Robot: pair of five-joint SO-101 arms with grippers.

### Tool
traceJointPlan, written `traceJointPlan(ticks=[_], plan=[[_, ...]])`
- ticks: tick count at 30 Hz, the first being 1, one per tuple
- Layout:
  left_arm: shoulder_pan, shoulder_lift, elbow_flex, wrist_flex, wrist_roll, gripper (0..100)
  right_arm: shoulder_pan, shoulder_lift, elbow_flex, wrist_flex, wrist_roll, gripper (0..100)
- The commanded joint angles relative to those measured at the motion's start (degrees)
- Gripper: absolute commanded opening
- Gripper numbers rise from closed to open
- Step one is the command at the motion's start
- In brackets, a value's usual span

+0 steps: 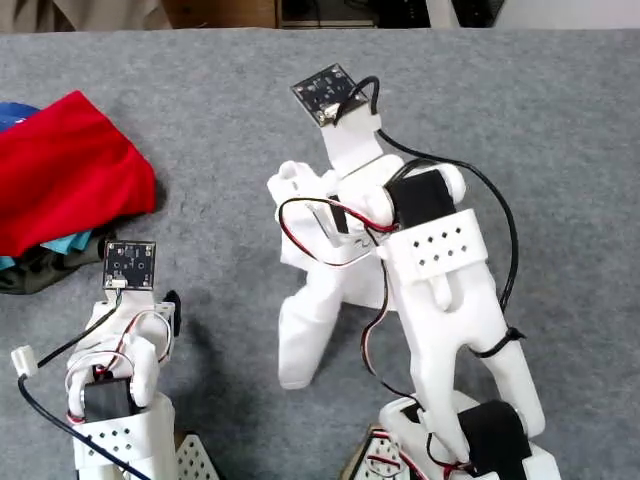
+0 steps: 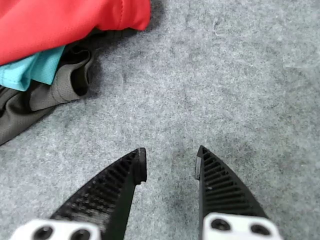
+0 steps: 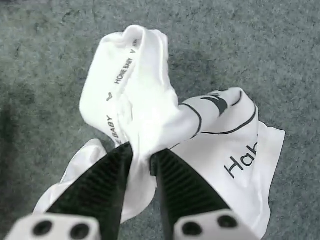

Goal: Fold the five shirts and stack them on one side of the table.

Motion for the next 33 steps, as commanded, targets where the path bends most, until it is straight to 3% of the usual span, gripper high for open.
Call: traceJointPlan(ticks=[1,6,10,14,18,21,28,33], plan=[[0.7,-0.13,0.79,0.35,-0.26,17,4.62,-1.54,5.76,-8.44,0.44,0.2],[0.7,-0.13,0.79,0.35,-0.26,17,13.14,-1.54,19.65,-26.2,0.53,0.2],[0.7,-0.13,0.79,0.35,-0.26,17,17.19,-1.54,27.65,-30.68,7.47,0.4],[1.05,-0.13,0.79,1.05,-0.26,17,20.0,-1.54,31.25,-30.68,17.49,0.4],[0.97,-0.4,0.79,7.3,-0.26,17,24.31,-1.89,31.34,-30.68,26.99,0.5],[0.97,-0.4,0.79,5.63,-0.26,17,27.74,-1.89,30.2,-30.59,30.15,1.8],[-4.13,-0.31,0.62,2.9,-0.53,17,34.86,-1.98,21.93,-23.12,34.55,32.5],[-13.36,-0.22,-3.78,3.52,-2.64,17,35.21,-2.51,11.91,-10.64,36.4,32.9]])
